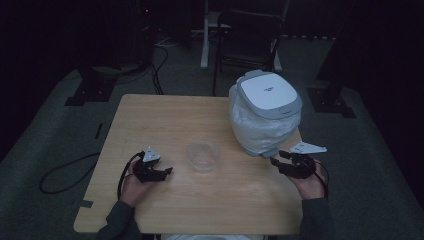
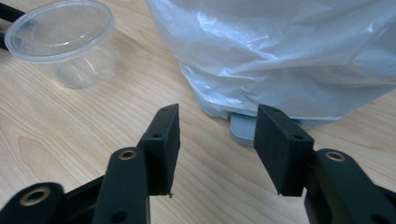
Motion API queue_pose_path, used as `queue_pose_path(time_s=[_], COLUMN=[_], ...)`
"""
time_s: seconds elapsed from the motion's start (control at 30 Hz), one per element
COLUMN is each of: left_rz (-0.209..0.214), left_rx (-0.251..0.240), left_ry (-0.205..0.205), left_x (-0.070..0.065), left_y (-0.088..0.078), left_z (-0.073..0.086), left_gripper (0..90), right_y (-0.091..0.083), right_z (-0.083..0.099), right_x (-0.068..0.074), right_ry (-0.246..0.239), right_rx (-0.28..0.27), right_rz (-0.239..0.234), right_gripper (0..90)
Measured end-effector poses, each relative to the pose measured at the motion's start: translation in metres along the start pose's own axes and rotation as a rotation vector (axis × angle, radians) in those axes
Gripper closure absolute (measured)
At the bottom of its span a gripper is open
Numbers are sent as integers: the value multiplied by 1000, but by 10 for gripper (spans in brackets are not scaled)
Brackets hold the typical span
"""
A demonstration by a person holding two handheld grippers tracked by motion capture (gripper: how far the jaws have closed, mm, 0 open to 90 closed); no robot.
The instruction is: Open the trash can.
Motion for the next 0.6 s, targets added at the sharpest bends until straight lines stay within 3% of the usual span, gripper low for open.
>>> queue_pose_path(time_s=[0.37,0.6], left_rz=[2,6], left_rx=[-2,-2], left_ry=[-10,-17], left_x=[1,1], left_y=[0,0], left_z=[0,0], left_gripper=[286,286], right_y=[-13,-18], right_z=[-27,-45], right_x=[-1,0], right_ry=[-7,-31], right_rx=[-55,-75], right_rz=[36,30], right_gripper=[514,533])
Point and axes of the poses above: each handheld gripper's, and its own axes: y roughly forward along the jaws, z roughly out of its underside, x roughly to its left, the point moved 4 cm from there along y, roughly forward along the jaws, and after that the axes turned 14 degrees about -x, right-handed, at the moved point
